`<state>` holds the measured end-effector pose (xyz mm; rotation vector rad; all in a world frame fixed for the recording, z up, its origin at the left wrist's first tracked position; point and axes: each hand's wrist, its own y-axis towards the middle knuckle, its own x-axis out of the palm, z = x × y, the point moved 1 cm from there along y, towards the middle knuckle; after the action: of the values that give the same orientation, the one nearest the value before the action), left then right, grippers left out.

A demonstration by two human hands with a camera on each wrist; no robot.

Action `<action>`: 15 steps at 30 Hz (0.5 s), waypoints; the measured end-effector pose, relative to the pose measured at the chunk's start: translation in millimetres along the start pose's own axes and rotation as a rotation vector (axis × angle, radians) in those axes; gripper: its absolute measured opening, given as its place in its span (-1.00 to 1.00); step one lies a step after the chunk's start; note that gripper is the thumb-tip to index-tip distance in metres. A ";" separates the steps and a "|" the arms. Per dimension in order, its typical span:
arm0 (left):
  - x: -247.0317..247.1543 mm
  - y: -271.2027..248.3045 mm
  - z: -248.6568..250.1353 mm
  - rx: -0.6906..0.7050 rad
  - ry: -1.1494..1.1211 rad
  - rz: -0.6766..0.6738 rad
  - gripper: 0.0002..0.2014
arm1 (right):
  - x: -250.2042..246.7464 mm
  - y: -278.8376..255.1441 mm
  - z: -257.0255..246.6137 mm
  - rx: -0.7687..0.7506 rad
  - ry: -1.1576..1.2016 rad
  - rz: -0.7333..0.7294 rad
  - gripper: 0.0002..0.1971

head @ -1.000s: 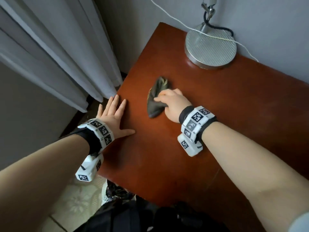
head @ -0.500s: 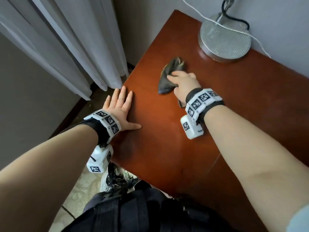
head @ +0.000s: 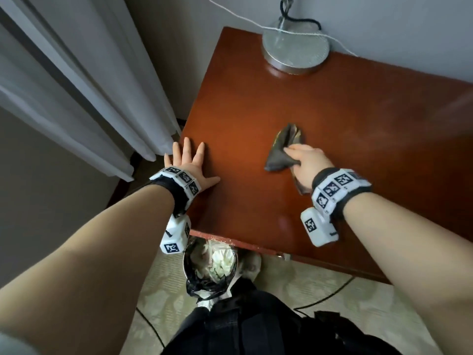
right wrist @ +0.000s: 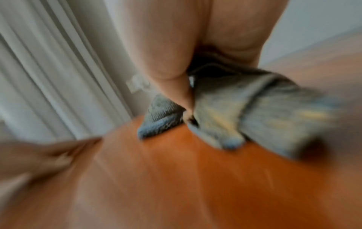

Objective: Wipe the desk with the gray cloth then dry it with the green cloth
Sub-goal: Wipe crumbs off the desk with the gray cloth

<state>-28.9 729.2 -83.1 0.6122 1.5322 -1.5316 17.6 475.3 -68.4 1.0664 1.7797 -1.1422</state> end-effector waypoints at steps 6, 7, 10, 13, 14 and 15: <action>19.8 -35.5 14.6 0.061 0.057 -0.006 -0.20 | 36.8 -90.4 -26.6 -0.291 -0.031 -0.257 -0.47; 20.4 -40.7 17.6 0.067 0.053 -0.010 -0.20 | 33.0 -105.3 -25.9 -0.334 -0.043 -0.337 -0.48; 20.0 -55.5 33.8 0.115 0.065 -0.013 -0.23 | 11.6 -135.8 -7.9 -0.259 0.081 -0.337 -0.54; 20.5 -65.9 54.6 0.175 0.082 -0.009 -0.26 | -25.3 -143.8 28.3 0.005 0.173 -0.036 -0.55; 20.6 -68.2 62.4 0.192 0.087 -0.014 -0.27 | -38.3 -142.8 42.5 0.097 0.195 0.068 -0.56; 20.1 -69.2 70.7 0.207 0.091 -0.020 -0.27 | -52.8 -141.4 56.3 0.176 0.212 0.154 -0.57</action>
<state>-80.5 647.7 -53.4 0.7959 1.4607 -1.7121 -84.2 373.9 4.6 1.4502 1.7441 -1.1405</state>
